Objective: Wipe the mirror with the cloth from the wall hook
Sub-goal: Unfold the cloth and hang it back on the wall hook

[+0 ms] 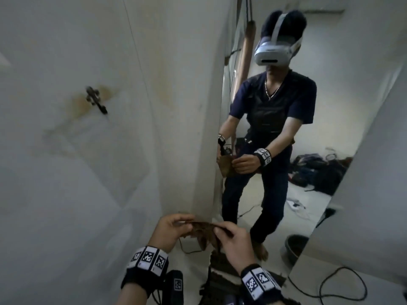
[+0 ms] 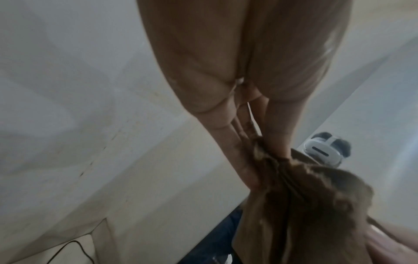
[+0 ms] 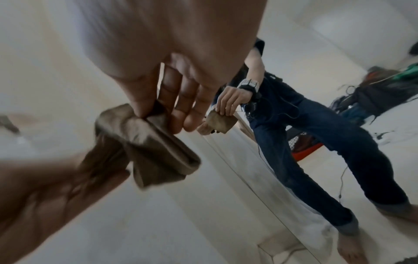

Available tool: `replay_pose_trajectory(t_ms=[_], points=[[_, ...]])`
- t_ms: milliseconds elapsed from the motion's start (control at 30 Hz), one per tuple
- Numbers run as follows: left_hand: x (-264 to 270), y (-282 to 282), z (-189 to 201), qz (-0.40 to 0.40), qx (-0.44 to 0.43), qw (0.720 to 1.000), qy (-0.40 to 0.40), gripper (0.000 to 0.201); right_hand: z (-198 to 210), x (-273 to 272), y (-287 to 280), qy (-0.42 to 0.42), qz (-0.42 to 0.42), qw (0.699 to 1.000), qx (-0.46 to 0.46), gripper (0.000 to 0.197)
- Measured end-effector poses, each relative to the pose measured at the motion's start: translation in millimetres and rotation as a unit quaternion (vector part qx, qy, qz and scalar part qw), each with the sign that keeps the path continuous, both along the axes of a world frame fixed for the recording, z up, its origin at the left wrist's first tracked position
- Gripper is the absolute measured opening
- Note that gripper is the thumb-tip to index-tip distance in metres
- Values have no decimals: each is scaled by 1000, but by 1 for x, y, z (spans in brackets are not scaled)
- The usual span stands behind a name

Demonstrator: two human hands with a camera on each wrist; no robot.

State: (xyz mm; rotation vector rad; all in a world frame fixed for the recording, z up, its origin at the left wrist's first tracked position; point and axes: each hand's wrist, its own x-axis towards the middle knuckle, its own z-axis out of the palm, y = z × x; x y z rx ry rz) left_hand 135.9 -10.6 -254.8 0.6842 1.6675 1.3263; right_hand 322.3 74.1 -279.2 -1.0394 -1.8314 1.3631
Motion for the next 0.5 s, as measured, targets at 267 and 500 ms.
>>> replay_pose_trajectory(t_ms=[267, 500], points=[[7, 4, 152, -86, -36, 977, 194, 50, 166, 22, 28, 43, 28, 998, -32, 33], [27, 5, 251, -88, -6, 943, 322, 59, 265, 35, 44, 64, 76, 994, 40, 27]])
